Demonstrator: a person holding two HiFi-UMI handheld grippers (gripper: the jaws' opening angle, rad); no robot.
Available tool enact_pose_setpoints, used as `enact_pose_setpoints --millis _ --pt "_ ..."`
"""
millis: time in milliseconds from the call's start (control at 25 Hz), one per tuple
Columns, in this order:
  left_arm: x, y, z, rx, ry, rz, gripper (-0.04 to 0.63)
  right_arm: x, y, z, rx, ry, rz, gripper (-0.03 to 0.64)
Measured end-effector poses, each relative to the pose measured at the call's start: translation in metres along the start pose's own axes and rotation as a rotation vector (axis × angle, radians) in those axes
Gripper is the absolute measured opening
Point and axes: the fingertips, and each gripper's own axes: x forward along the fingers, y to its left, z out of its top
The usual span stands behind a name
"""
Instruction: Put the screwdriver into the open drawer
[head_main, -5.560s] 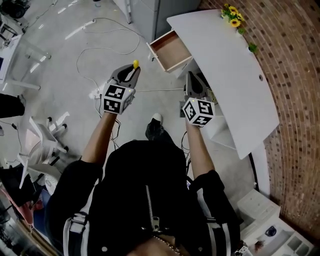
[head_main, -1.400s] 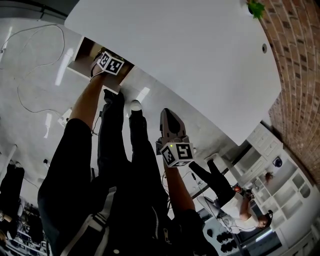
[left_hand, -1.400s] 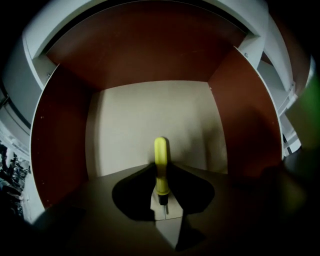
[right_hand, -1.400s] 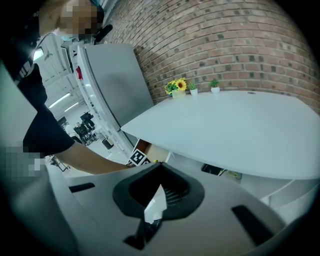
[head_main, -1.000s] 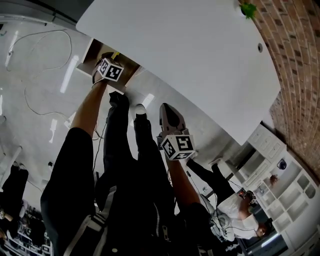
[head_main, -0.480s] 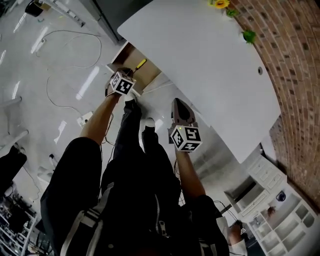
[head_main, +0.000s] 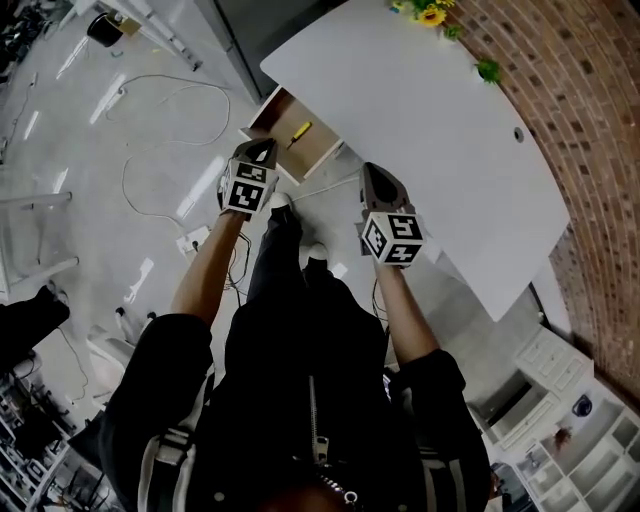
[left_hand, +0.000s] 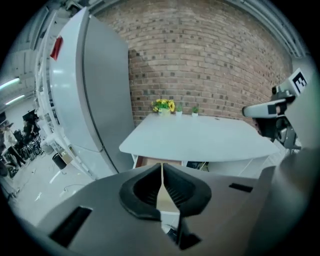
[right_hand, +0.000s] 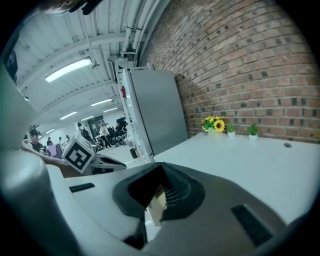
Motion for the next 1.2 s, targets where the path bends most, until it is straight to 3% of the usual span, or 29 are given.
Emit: enact_pose_setpoints --millis 280,560,1200 --pt "-0.088 -0.007 0.07 -0.049 -0.234 0.066 0.034 -0.011 0.016 0.051 -0.067 -0.106 0.059 0.006" --pt "-0.145 -0.018 0.102 -0.065 -0.368 0.099 0.034 -0.036 0.032 0.084 -0.108 -0.178 0.09 0.006" --pt "-0.173 -0.023 0.098 -0.082 -0.415 0.118 0.032 -0.055 0.05 0.077 -0.118 -0.189 0.099 0.006"
